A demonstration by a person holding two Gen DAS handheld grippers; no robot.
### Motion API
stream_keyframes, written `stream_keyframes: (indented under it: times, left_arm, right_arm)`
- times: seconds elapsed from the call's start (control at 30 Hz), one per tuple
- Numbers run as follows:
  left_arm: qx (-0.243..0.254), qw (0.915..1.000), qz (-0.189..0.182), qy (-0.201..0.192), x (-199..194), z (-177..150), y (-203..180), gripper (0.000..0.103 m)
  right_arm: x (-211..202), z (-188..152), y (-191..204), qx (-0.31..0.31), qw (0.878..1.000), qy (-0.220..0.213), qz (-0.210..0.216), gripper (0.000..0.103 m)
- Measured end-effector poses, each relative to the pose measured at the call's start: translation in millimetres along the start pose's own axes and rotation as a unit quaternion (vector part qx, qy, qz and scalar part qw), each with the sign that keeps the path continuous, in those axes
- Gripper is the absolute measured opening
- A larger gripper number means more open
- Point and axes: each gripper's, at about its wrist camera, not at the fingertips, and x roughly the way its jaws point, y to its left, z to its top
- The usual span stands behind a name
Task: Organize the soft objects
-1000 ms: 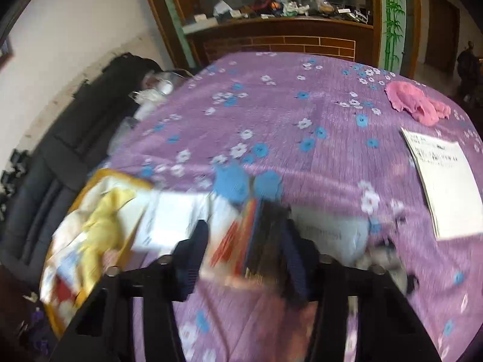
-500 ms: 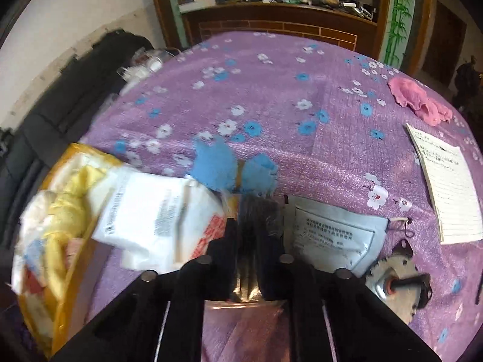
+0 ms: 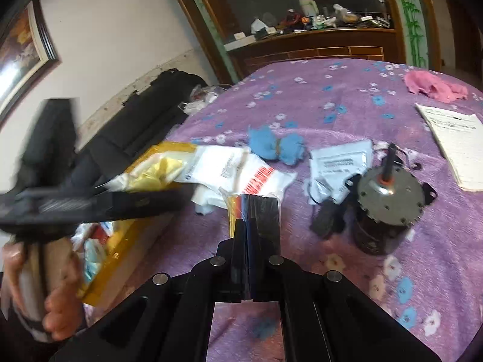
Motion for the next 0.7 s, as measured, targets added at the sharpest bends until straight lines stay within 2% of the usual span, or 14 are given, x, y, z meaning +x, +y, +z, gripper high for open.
stream_keyframes:
  times: [0.1,0.2,0.27,0.33,0.47,0.67,0.7]
  left_arm:
    - [-0.02,0.9996,0.006,-0.019,3,12,0,0.065]
    - [-0.034,0.9991,0.024,-0.012,16,21,-3,0.054]
    - [-0.038,0.9987,0.031,-0.011,23,28,-4,0.028]
    - [-0.059,0.9975,0.038,-0.013,25,33,1,0.018]
    - [-0.072,0.9969,0.008,-0.03,7,26,7,0.004]
    - [-0.079,0.9924,-0.071,-0.063,-56,-19,18,0.002]
    - [-0.08,0.9918,-0.074,-0.068,-68,-28,23,0.002]
  right_arm:
    - [3,-2,-1,0.004,1.0,0.004,-0.004,0.0]
    - [2,-4,0,-0.002,1.0,0.006,-0.02,0.0]
    - [1,-4,3,-0.002,1.0,0.007,-0.023,0.0]
    - [5,-4,9,-0.001,1.0,0.009,-0.022,0.0]
    - [3,-4,14,-0.011,1.0,0.008,-0.026,0.0]
    - [0,-3,12,-0.007,1.0,-0.005,-0.02,0.0]
    - [-1,-4,13,-0.01,1.0,-0.006,-0.023,0.0]
